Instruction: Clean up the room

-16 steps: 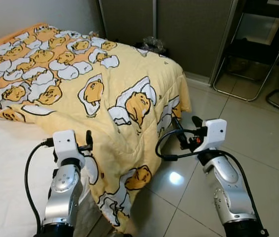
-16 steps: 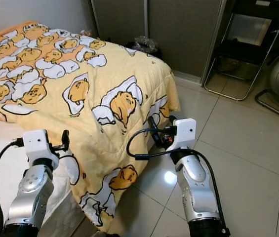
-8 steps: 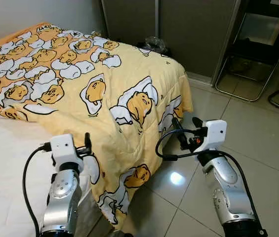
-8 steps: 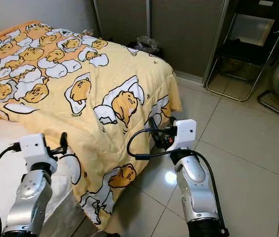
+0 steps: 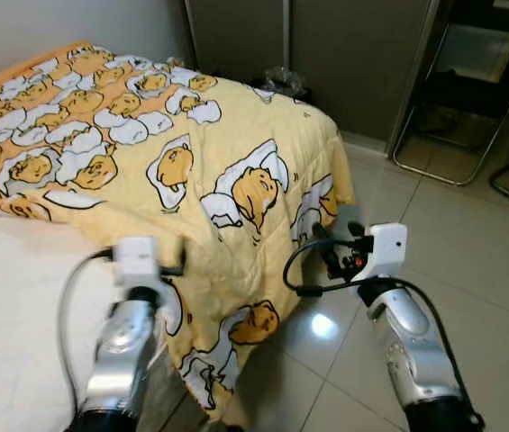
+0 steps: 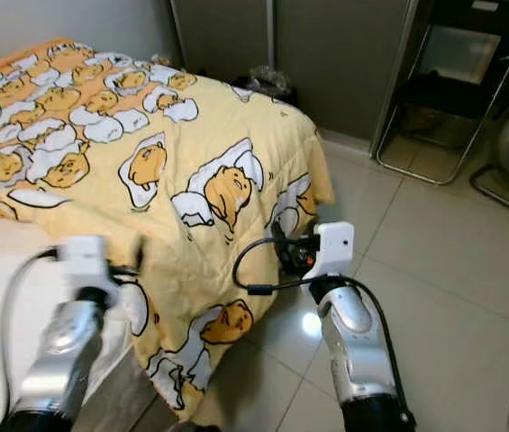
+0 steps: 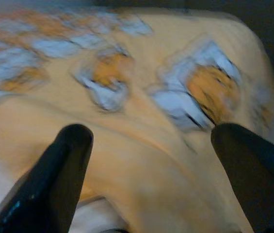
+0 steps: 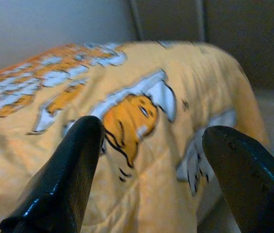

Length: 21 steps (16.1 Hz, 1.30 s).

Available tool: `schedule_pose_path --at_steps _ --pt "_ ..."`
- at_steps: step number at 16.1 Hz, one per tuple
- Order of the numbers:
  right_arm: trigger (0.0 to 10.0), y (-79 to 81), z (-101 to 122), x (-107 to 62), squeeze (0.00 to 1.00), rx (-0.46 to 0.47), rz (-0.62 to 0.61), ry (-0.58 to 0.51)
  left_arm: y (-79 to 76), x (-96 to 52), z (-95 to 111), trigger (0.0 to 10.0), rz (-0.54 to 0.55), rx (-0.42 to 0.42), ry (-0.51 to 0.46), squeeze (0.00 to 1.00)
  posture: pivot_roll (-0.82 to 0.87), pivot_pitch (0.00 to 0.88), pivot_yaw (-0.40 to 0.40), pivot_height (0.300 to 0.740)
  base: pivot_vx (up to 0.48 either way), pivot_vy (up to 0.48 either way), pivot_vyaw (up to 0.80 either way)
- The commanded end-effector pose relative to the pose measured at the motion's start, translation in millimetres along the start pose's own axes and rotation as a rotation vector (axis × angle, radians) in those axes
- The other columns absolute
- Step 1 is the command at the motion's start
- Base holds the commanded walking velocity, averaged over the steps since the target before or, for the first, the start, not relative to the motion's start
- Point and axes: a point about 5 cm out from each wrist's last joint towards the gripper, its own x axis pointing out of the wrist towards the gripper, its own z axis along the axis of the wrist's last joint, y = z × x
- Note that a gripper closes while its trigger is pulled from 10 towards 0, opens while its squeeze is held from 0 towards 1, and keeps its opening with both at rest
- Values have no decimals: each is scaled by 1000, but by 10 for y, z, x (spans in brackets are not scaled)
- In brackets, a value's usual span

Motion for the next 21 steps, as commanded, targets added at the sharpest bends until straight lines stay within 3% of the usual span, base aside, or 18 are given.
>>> schedule_pose_path --at_steps 1,2,4,6,7,9,10,11,15,18,21 --pt "10000 -163 -189 -31 0 52 -107 98 -133 35 -231 10000 -135 61 142 0 -172 0 133 740 0 0 0" --pt "10000 -348 -451 -103 0 106 -222 238 -218 82 -402 10000 -213 150 233 0 -174 0 132 740 0 0 0" --pt "10000 -504 -773 -261 0 105 -296 420 -289 10 -773 10000 -305 165 451 0 -173 0 135 740 0 0 0" --pt "10000 -529 -1001 -377 0 120 -318 565 -230 -117 -1021 10000 -272 195 593 0 -179 0 139 740 0 0 0" --pt "10000 -533 -1101 -438 0 105 -327 634 -177 -211 -1153 10000 -214 140 689 0 -194 0 147 740 0 0 0" --pt "10000 -578 -1369 -717 0 123 -413 819 -117 -487 -1437 10000 -160 134 881 0 -210 0 157 740 0 0 0" --pt "10000 -578 -1458 -835 0 123 -443 891 -93 -583 -1515 10000 -156 159 942 0 -210 0 157 740 0 0 0" --pt "10000 -579 -1471 -848 0 78 -434 915 -83 -644 -1562 10000 -157 154 992 0 -218 0 168 740 0 0 0" --pt "10000 -496 -1483 -797 0 79 -370 916 -119 -628 -1556 10000 -143 93 982 0 -216 0 162 740 0 0 0" --pt "10000 -471 -1549 -880 0 86 -372 950 -102 -612 -1544 10000 -147 122 977 0 -208 0 163 740 0 0 0" --pt "10000 -476 -1530 -854 0 83 -371 948 -111 -584 -1524 10000 -154 128 969 0 -203 0 157 740 0 0 0"
